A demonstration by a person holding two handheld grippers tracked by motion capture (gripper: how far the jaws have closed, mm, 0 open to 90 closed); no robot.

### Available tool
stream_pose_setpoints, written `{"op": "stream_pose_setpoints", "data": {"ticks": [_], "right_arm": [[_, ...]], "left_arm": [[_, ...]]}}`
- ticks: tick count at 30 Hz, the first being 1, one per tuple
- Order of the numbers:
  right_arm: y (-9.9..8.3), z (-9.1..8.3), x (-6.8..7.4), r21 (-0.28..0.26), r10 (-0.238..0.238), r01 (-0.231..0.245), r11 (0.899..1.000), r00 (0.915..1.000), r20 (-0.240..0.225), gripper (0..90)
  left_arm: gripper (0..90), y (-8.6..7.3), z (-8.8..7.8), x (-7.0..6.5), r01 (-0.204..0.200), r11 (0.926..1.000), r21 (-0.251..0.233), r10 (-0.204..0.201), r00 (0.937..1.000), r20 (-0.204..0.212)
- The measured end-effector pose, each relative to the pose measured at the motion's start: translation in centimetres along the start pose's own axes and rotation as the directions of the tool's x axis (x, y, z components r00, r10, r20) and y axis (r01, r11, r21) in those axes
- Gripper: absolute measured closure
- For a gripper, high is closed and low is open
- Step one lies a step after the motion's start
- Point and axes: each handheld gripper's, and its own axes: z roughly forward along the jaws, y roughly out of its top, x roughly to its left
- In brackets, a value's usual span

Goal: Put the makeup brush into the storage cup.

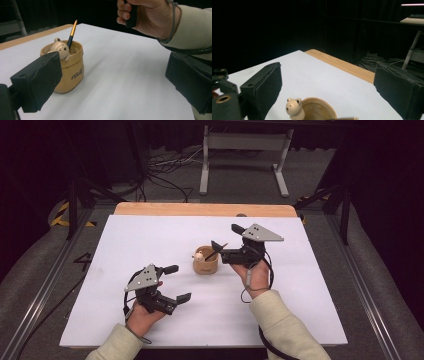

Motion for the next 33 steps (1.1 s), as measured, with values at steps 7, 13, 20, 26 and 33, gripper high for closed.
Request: {"op": "stream_pose_setpoints", "data": {"ticks": [7,13,20,26,33], "right_arm": [[0.3,-2.7,-0.3,0.012,-0.042,0.043,0.999,0.9983,-0.04,0.3],[-0.1,-4.9,-0.6,0.008,-0.057,0.057,0.998,0.9977,-0.038,0.0],[-0.6,-7.3,-1.3,-0.016,-0.071,0.07,0.997,0.997,-0.031,0.0],[-1.3,-9.1,-1.9,-0.013,-0.086,0.086,0.996,0.9957,-0.035,0.0],[-2.6,-11.1,-2.4,-0.043,-0.088,0.086,0.995,0.9948,-0.051,0.0]], "left_arm": [[1.4,-0.2,-1.4,0.2,-0.005,1.0,-0.003,0.005,0.9998,-0.022],[1.4,-0.3,-2.9,0.4,0.003,0.9999,-0.014,-0.004,0.9993,-0.038],[1.3,-0.2,-3.8,0.2,-0.007,0.9998,-0.02,0.006,0.9988,-0.048],[1.3,-0.2,-4.9,0.4,0.001,0.9995,-0.033,-0.004,0.9978,-0.066],[1.3,-0.4,-6.0,0.5,0.007,0.9992,-0.039,-0.01,0.9968,-0.079]]}}
